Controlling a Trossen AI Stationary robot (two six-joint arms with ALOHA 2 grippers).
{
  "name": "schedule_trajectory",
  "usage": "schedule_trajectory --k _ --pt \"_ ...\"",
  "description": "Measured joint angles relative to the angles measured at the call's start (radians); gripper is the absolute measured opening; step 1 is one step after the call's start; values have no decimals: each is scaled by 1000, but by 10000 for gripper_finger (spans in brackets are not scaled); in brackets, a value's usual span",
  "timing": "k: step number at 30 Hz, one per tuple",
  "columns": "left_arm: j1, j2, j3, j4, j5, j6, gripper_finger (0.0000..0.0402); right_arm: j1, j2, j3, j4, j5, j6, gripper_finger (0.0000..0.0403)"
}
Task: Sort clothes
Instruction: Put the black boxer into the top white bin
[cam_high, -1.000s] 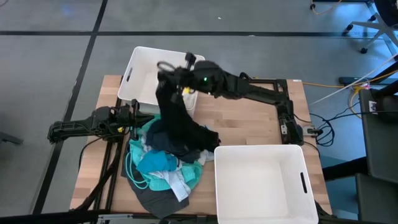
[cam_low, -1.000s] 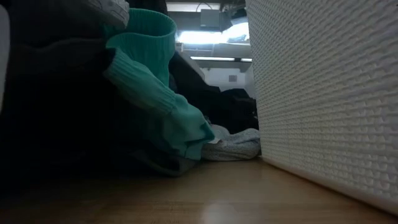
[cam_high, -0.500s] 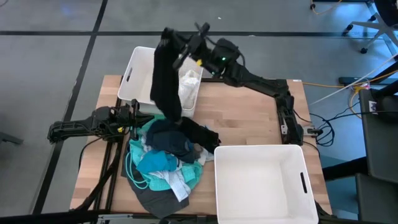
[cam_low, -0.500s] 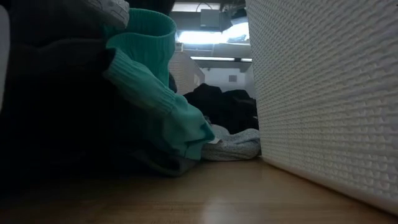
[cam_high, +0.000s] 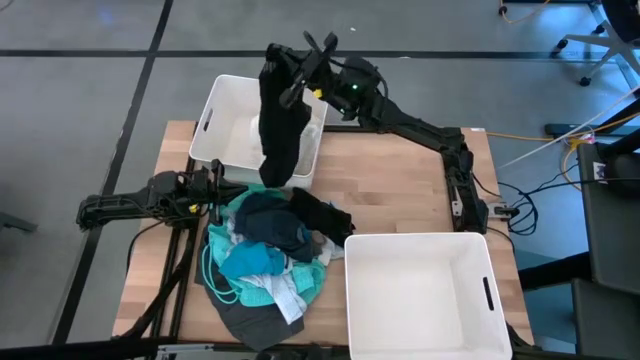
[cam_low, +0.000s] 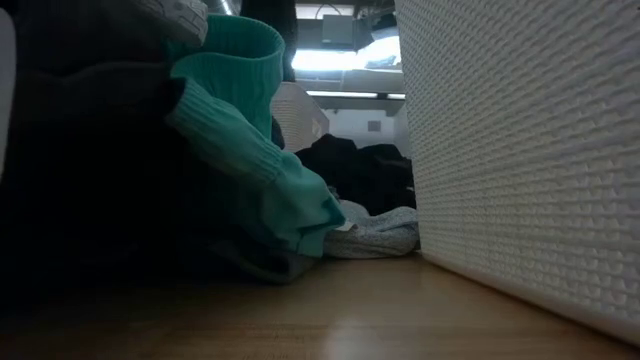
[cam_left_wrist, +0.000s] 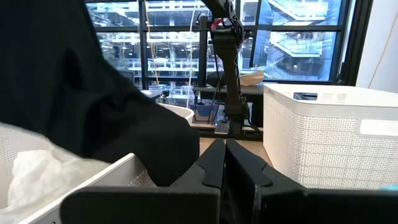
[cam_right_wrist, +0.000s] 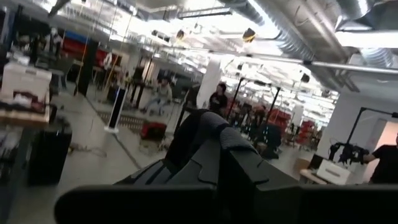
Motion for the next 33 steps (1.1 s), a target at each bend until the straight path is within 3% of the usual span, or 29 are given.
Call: schedule_trajectory --k 8,19,29,33 --pt "0 0 0 3 0 1 4 -24 18 0 -183 0 14 14" --pt "0 0 0 3 -3 5 4 -23 38 -1 -545 -3 189 14" --pt "0 0 0 3 -3 2 4 -20 38 -1 -622 -43 224 15" --pt "0 0 0 3 -3 2 4 -20 38 -1 -663 -44 225 44"
